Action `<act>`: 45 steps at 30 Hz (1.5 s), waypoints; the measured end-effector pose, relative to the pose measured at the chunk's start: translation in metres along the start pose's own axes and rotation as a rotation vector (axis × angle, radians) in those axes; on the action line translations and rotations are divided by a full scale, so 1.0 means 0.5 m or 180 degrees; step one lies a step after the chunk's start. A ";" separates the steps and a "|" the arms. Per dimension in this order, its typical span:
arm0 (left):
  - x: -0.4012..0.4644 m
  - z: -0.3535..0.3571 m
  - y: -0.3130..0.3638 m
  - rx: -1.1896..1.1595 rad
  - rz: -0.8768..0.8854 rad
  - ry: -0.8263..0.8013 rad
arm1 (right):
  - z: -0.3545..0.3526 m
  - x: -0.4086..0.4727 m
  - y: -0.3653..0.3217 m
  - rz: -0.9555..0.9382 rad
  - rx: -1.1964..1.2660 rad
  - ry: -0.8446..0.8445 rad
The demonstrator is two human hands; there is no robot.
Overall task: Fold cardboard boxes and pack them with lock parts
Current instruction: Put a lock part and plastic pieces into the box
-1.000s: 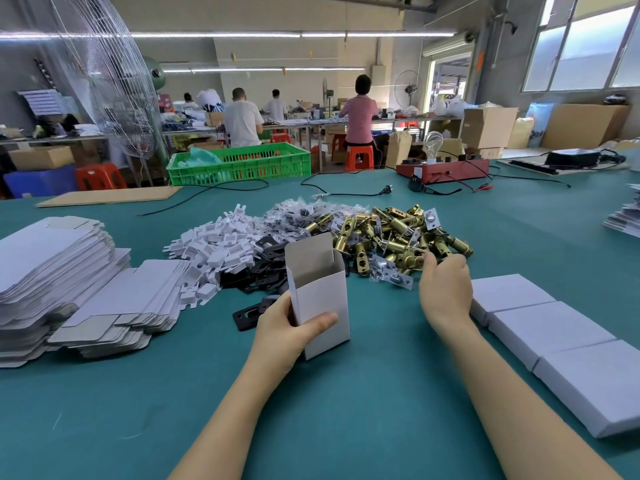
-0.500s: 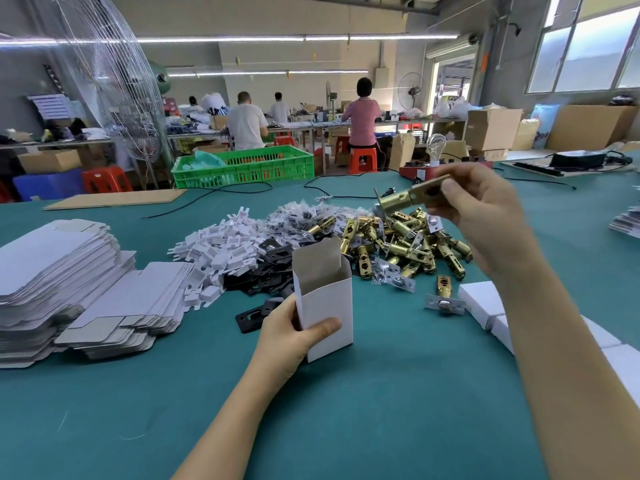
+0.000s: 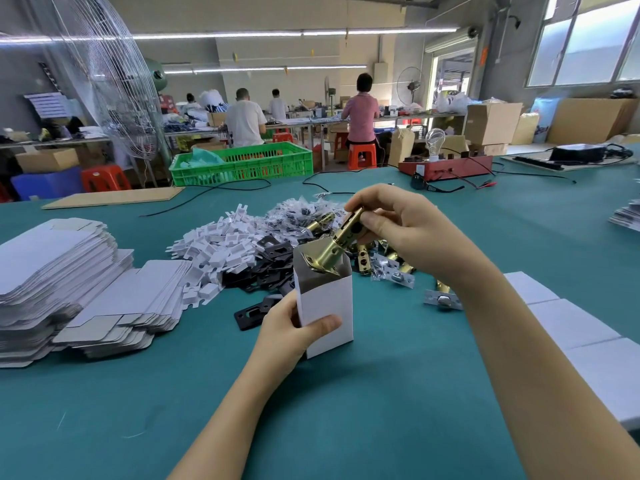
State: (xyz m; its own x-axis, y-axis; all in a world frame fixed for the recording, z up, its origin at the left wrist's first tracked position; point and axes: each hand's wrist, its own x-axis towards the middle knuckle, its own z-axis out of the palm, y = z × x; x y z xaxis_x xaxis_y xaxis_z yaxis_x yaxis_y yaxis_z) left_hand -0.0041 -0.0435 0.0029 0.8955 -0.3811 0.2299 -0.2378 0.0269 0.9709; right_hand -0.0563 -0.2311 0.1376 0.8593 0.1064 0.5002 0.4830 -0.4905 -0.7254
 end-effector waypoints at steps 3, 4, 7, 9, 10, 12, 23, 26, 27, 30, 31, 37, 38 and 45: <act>0.000 0.001 -0.001 0.0008 0.0009 0.0013 | 0.005 0.002 0.004 0.0035 -0.0197 0.0003; -0.001 0.001 -0.001 0.0008 0.0012 0.0023 | 0.006 0.002 0.004 0.0035 -0.0239 0.0000; -0.001 0.000 -0.001 0.0014 0.0028 0.0016 | 0.006 0.003 0.001 -0.0017 -0.0532 -0.0029; -0.001 0.001 0.000 0.0026 0.0035 0.0004 | 0.008 0.003 -0.002 -0.0169 -0.0987 -0.0087; -0.001 0.002 0.000 0.0013 0.0032 0.0001 | 0.010 0.003 -0.005 -0.0289 -0.1217 -0.0102; 0.000 0.003 -0.001 -0.0030 0.0014 0.0004 | 0.017 0.004 -0.011 -0.0532 -0.1561 -0.0138; -0.001 0.004 -0.002 -0.0090 -0.0006 -0.0003 | 0.048 0.004 -0.006 -0.0414 -0.2030 -0.0598; -0.001 0.004 -0.003 -0.0075 0.0000 -0.0004 | 0.047 0.005 -0.002 -0.0346 -0.2050 -0.0596; 0.000 0.004 -0.003 -0.0053 0.0002 -0.0004 | 0.048 0.006 0.000 -0.0349 -0.2078 -0.0644; 0.001 0.004 -0.003 0.0008 0.0003 -0.0012 | 0.055 0.010 0.005 -0.0363 -0.2184 -0.0819; 0.001 0.003 -0.003 0.0014 0.0007 -0.0010 | 0.056 0.011 0.007 -0.0362 -0.2248 -0.0847; 0.002 0.005 -0.004 0.0125 0.0014 0.0044 | 0.057 0.007 0.015 -0.0250 -0.2387 -0.0847; 0.002 0.004 -0.005 0.0144 0.0016 0.0049 | 0.058 0.006 0.016 -0.0229 -0.2404 -0.0860; 0.001 0.006 -0.002 0.0185 0.0012 0.0094 | 0.056 0.005 0.015 -0.0221 -0.2276 -0.0904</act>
State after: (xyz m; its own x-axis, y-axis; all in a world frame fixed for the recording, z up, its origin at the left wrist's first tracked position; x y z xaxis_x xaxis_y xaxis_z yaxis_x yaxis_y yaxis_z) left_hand -0.0042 -0.0464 0.0016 0.9051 -0.3536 0.2363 -0.2619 -0.0258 0.9647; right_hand -0.0457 -0.2102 0.1199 0.8879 0.3277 0.3229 0.3942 -0.9038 -0.1665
